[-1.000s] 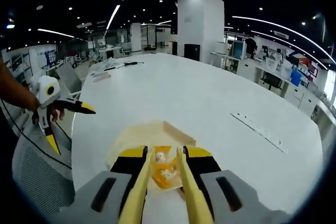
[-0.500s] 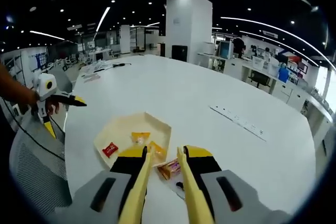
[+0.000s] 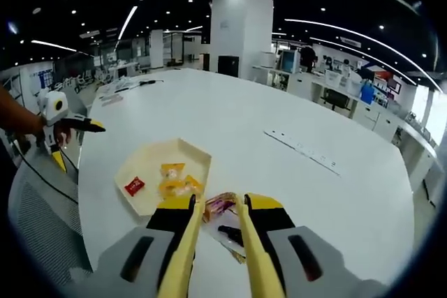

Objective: Place the target food into the container with the food tongs after gripping and lifting it, then release it inside without dropping or visibly crushing the food.

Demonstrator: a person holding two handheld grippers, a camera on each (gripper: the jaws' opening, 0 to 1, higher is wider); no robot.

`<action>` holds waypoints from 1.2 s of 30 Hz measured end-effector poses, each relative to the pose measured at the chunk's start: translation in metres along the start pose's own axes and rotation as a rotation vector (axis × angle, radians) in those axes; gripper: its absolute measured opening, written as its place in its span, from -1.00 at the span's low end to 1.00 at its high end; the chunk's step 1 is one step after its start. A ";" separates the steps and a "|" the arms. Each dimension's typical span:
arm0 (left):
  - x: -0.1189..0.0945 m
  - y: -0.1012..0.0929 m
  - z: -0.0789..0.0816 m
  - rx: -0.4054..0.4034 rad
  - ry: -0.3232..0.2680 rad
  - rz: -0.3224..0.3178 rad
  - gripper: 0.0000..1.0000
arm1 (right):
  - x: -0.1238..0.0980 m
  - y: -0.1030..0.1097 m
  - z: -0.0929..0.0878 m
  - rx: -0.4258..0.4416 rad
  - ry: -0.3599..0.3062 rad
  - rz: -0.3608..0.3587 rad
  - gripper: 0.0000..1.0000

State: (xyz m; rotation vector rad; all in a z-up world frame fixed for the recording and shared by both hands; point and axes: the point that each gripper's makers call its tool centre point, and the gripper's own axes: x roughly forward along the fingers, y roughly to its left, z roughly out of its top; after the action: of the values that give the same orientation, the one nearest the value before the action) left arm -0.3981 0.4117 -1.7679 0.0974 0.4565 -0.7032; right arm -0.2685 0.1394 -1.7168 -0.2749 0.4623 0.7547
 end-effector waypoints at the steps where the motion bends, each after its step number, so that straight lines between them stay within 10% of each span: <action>1: 0.000 0.000 0.000 0.002 0.001 -0.001 0.98 | 0.000 0.000 0.000 0.001 0.000 -0.001 -0.46; 36: -0.001 0.001 -0.001 0.004 0.006 0.005 0.98 | 0.017 0.002 0.005 -0.007 0.017 0.001 -0.46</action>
State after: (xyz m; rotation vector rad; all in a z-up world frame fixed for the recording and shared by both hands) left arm -0.3983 0.4130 -1.7681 0.1046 0.4605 -0.6990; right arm -0.2580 0.1529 -1.7208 -0.2875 0.4761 0.7556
